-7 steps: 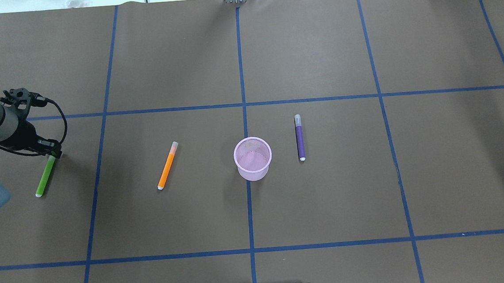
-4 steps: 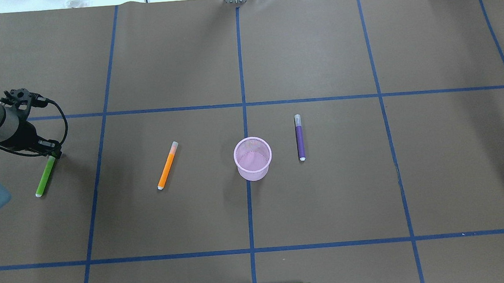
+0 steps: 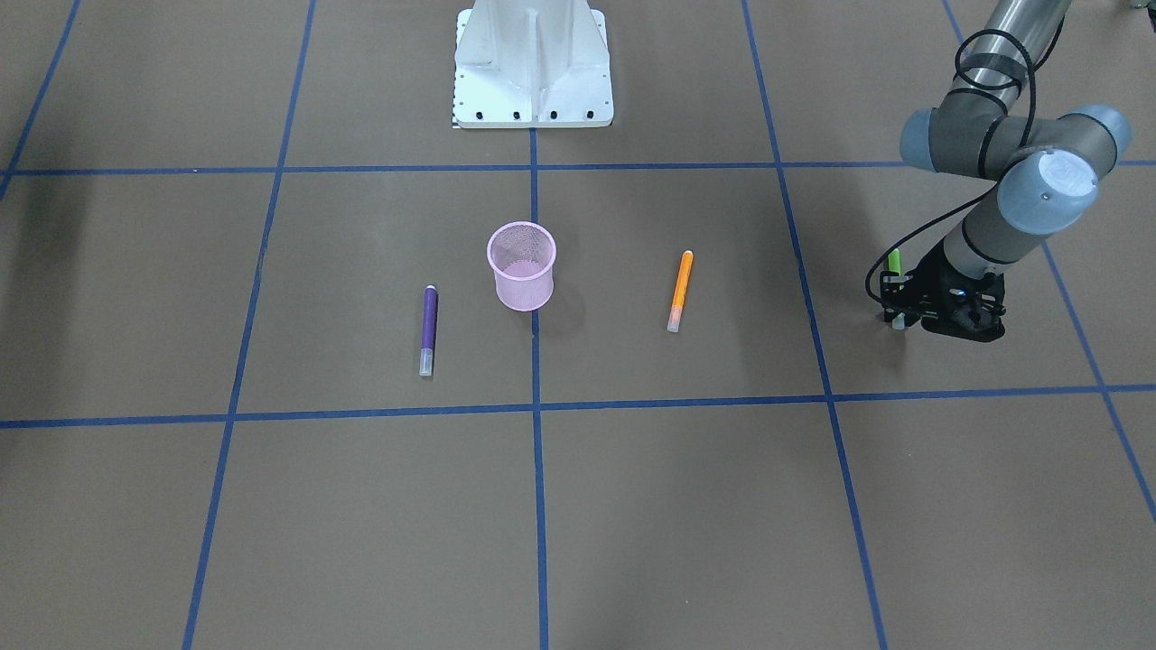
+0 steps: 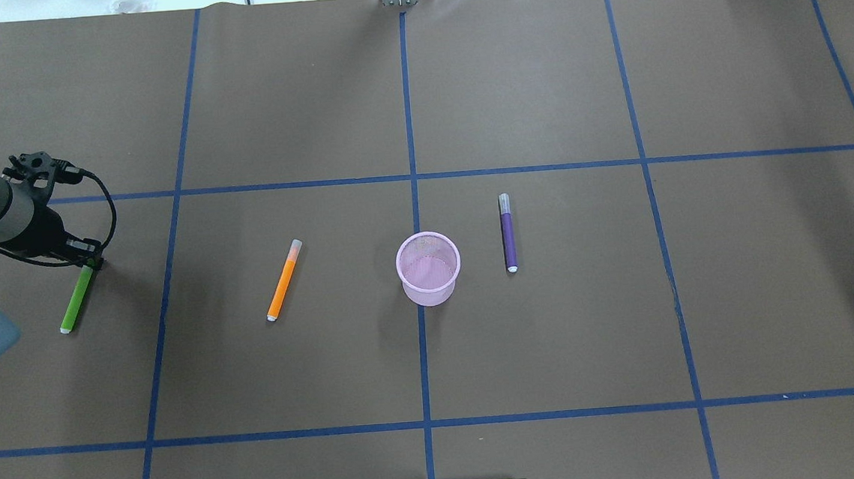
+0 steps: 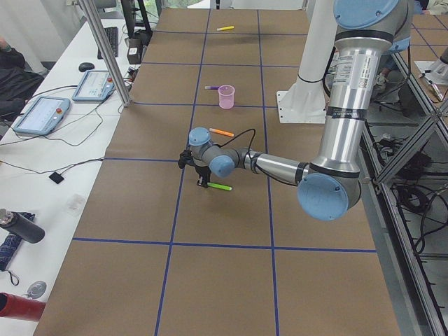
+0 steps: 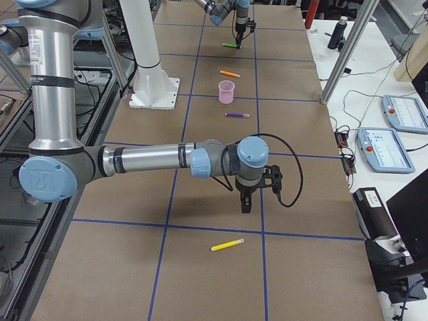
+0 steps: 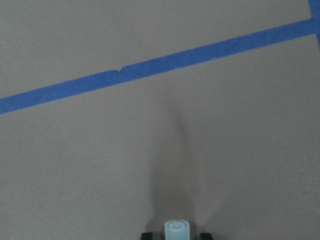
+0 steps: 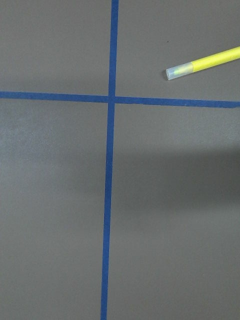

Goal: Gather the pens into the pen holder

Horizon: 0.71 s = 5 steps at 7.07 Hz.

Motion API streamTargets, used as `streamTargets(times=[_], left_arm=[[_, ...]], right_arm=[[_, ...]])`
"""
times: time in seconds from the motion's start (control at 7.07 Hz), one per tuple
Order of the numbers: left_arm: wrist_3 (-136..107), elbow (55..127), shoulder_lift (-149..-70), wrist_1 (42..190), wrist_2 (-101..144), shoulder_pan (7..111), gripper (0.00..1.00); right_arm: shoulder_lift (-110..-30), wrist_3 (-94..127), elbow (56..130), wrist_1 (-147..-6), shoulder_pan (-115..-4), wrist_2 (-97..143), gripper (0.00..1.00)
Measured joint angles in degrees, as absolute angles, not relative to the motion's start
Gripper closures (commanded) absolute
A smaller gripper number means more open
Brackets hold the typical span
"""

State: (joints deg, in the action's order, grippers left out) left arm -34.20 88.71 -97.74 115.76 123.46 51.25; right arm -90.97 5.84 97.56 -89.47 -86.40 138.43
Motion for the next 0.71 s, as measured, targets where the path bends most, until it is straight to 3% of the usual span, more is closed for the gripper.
streamTargets(times=[0.71], left_arm=[[-34.64, 93.29, -97.77, 115.77, 124.17, 52.57, 1.0]], right_arm=[[-91.11, 6.27, 96.96, -89.56, -86.4, 138.41, 0.0]])
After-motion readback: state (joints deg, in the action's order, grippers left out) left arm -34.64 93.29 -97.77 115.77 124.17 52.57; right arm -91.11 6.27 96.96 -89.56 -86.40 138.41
